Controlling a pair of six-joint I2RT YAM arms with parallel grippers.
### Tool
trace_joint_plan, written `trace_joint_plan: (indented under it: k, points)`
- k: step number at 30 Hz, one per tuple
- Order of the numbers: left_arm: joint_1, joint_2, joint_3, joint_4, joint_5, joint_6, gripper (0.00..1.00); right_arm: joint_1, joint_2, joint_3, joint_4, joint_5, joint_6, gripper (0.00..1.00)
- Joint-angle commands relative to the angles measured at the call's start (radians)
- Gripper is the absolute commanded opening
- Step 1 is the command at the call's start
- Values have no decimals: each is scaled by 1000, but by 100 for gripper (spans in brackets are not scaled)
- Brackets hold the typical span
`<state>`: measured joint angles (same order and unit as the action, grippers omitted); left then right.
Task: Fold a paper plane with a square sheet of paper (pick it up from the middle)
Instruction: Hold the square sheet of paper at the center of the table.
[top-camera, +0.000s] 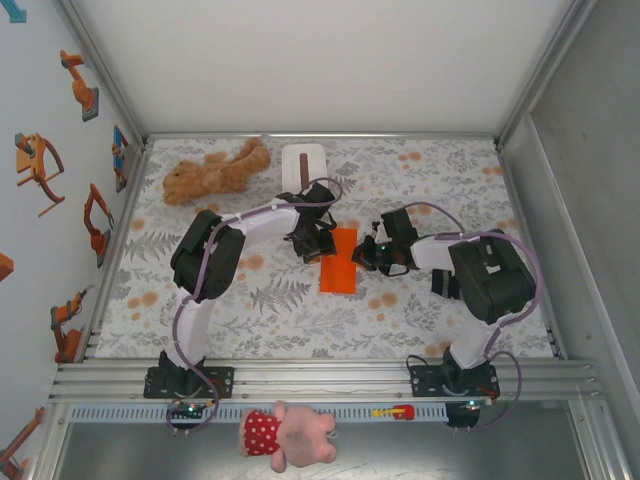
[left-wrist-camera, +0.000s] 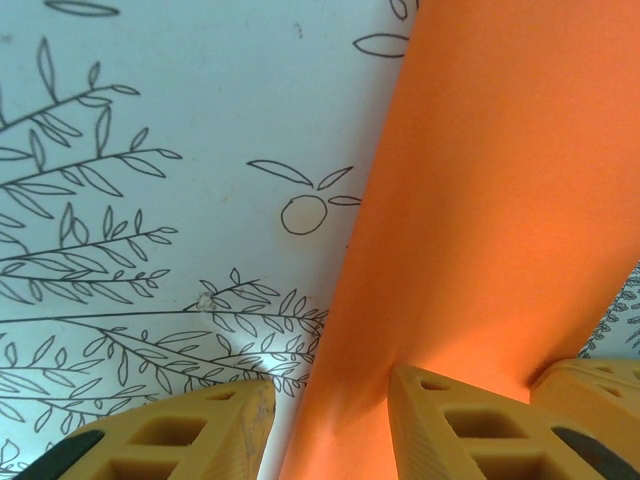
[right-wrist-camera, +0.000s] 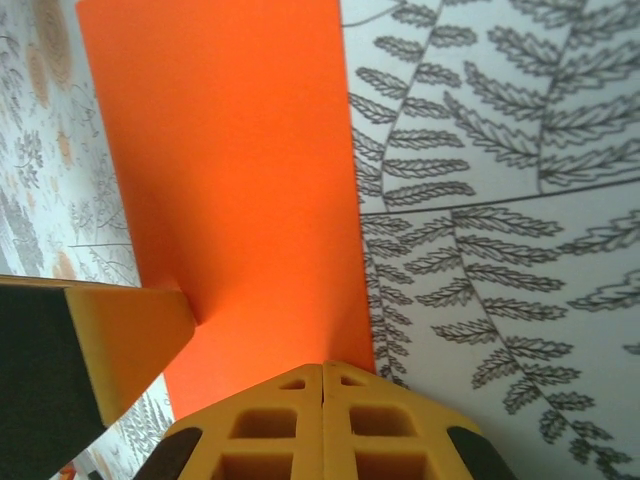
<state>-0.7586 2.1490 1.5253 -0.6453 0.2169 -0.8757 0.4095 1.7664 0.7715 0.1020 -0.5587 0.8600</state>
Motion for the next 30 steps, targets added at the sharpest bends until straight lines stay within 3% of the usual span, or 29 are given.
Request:
trace_joint_plan:
  k: [1, 14, 23, 28, 30]
  points:
    - [-34, 248, -114, -40, -15, -6, 39, 7, 28, 18, -43, 19, -35, 3]
    - [-28, 191, -123, -27, 2, -6, 39, 7, 65, 35, -139, 57, -94, 2]
    - [2, -162, -135, 51, -57, 3, 48, 10, 103, 22, -187, 47, -134, 0]
    - [15, -335, -254, 243, -68, -6, 50, 42, 108, 23, -172, 46, -113, 0]
    - [18, -371, -311, 335, -38, -10, 47, 62, 114, 29, -160, 48, -95, 0]
